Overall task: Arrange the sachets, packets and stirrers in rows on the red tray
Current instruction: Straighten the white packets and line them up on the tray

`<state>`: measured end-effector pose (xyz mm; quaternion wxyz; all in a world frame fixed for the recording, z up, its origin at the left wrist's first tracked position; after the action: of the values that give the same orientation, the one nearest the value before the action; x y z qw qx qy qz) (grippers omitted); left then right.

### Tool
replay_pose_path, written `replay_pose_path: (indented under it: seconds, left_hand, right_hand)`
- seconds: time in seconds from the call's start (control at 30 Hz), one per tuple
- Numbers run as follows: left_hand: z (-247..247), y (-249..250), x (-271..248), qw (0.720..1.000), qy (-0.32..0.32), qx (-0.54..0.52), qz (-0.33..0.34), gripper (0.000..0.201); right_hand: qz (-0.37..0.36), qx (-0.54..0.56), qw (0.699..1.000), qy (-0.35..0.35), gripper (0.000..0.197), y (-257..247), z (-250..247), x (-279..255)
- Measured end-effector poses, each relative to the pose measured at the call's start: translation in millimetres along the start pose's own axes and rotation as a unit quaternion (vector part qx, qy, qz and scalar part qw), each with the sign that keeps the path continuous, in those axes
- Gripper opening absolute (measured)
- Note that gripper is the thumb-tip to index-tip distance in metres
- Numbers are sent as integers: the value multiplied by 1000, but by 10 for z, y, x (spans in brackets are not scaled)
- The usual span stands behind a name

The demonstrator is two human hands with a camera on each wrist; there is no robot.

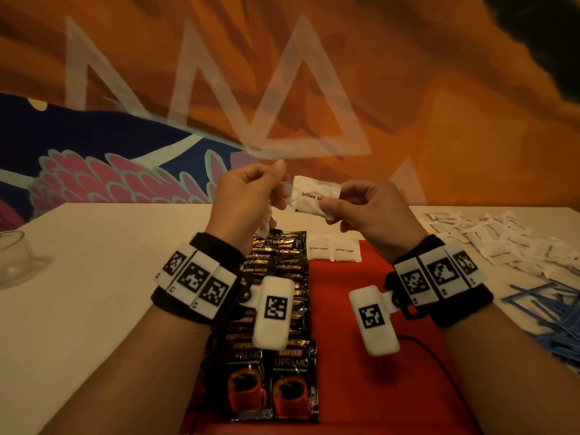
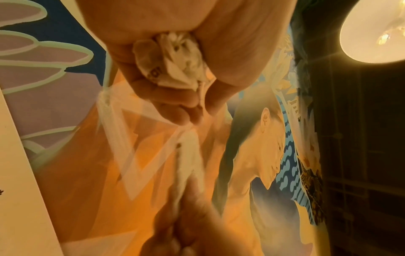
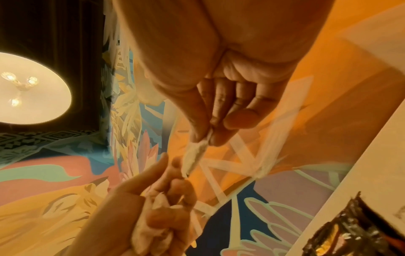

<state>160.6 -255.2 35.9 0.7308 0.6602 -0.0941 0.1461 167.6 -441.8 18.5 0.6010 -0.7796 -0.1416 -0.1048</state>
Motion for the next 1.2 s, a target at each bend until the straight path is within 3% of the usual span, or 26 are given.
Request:
replay_pose_path:
  seconds: [0.13,0.2,0.3,0.5,0.83,0.97,1.07,1.2]
  left_hand:
    - [-93,92,31,999,7,-38,-8,22]
    - [-144,114,45,999,11,-46,-7,20]
    - [-183,142,59,999,15,-50,-11,16]
    - [-270,170,88,997,28,-65,-20,16]
    - [-337,125,77,995,16,-84,-42,16]
    - [-363,115,86,995,22,-87,-49,16]
    - [-328,96,84,994,20,-92,-58,19]
    - [-222,47,39,989,23,-128,-72,30]
  right_hand:
    - [79,-117,990,-19,15,307,-65,138]
    - [135,-220,965,-46,15,498,-54,233]
    - [194,-290,934,-75,17,711,-19,348]
    - [235,-373,894,-84,27,846,95,462]
    - [242,-503,826,-84,48,846,187,525]
    - [246,-488,832,-94,51,817,142,539]
    - [202,-498,840,-77,49,660,68,526]
    - [83,-351,932,-27,24,227,57,360]
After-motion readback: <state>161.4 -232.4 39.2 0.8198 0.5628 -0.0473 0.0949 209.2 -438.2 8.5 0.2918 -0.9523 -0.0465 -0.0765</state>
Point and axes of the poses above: each hand's wrist, its own x-axis towards the middle knuckle, its own z-axis out of the palm, y = z × x, the point moved 2 cm from there along x, towards the middle knuckle, and after that the axes turned 5 degrees about -x, right-handed, at the moved point
